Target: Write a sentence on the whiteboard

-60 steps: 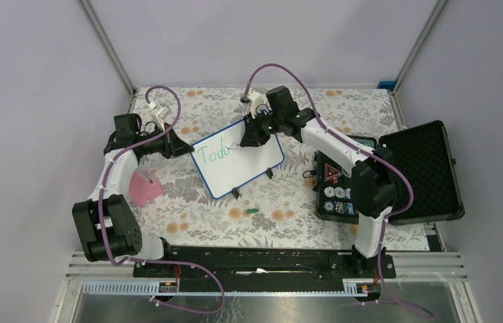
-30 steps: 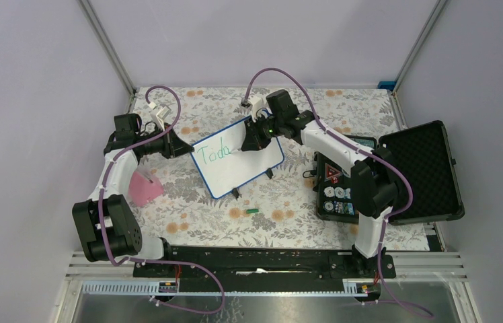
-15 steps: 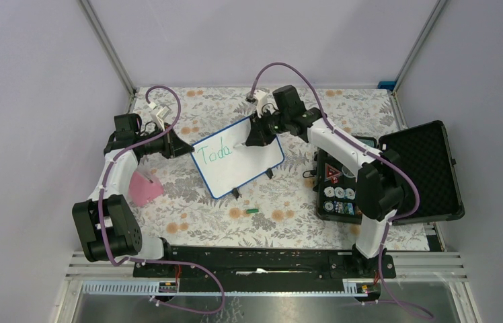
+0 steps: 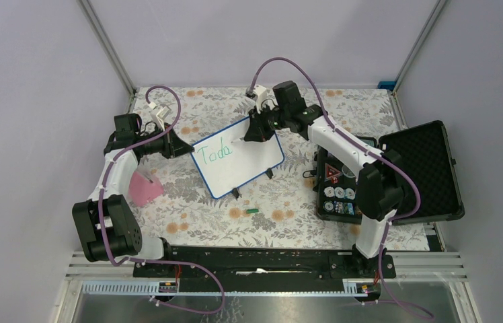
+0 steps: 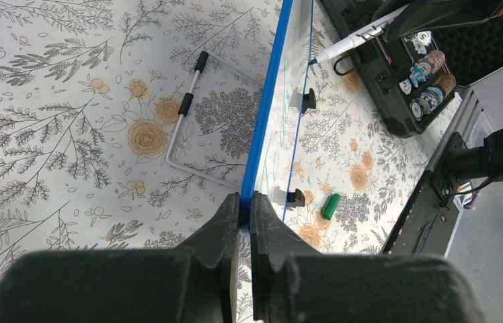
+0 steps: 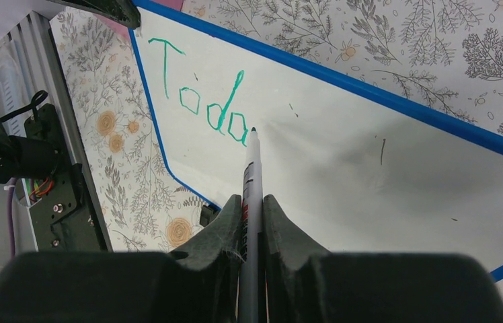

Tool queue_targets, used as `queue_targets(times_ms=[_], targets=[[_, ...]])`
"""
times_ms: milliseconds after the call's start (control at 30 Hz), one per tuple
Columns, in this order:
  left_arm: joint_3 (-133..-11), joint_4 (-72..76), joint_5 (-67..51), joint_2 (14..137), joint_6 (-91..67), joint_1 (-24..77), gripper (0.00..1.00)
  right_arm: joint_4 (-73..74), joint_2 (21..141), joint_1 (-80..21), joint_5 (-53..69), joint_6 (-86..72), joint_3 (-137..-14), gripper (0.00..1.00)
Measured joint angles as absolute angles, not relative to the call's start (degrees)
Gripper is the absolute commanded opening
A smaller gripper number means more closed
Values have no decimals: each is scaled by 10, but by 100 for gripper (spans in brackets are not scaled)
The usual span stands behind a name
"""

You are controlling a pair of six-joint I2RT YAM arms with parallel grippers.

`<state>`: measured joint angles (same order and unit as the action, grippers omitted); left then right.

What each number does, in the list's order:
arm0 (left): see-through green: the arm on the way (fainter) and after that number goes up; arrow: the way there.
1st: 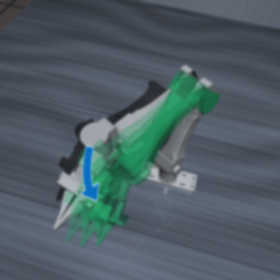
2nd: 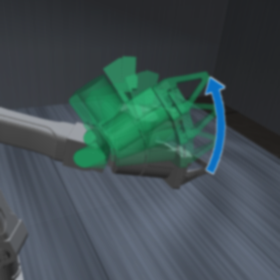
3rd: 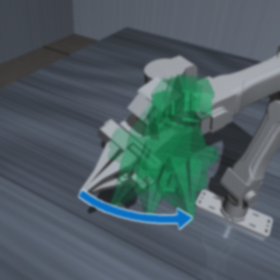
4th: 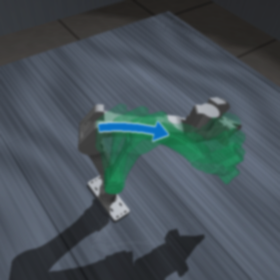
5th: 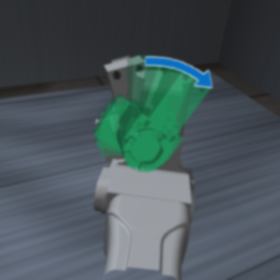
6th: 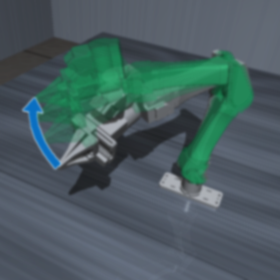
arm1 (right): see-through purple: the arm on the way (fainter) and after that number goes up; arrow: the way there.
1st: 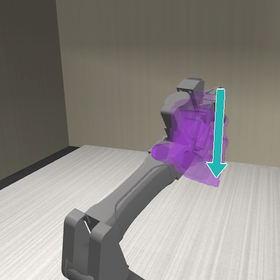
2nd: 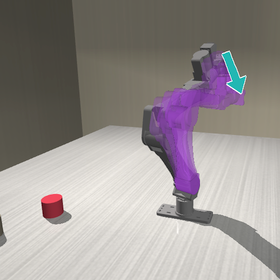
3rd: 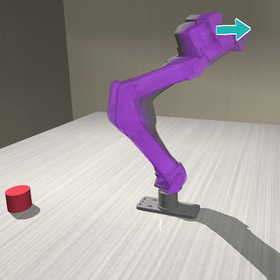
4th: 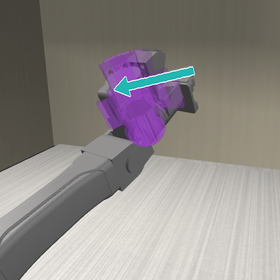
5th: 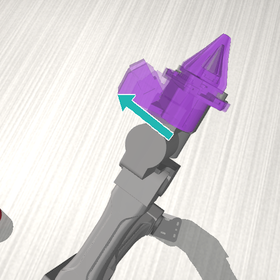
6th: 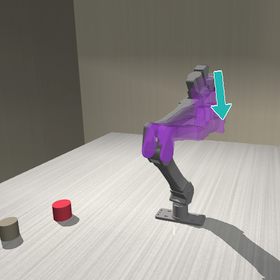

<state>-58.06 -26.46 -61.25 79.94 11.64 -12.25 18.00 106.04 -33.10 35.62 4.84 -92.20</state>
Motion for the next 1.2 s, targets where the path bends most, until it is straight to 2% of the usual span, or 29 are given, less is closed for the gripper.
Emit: queue_targets(times_ms=[1200], targets=[[-581,-265,-612,799,116,-121,0,180,1084,-346,354,46,-932,0]])
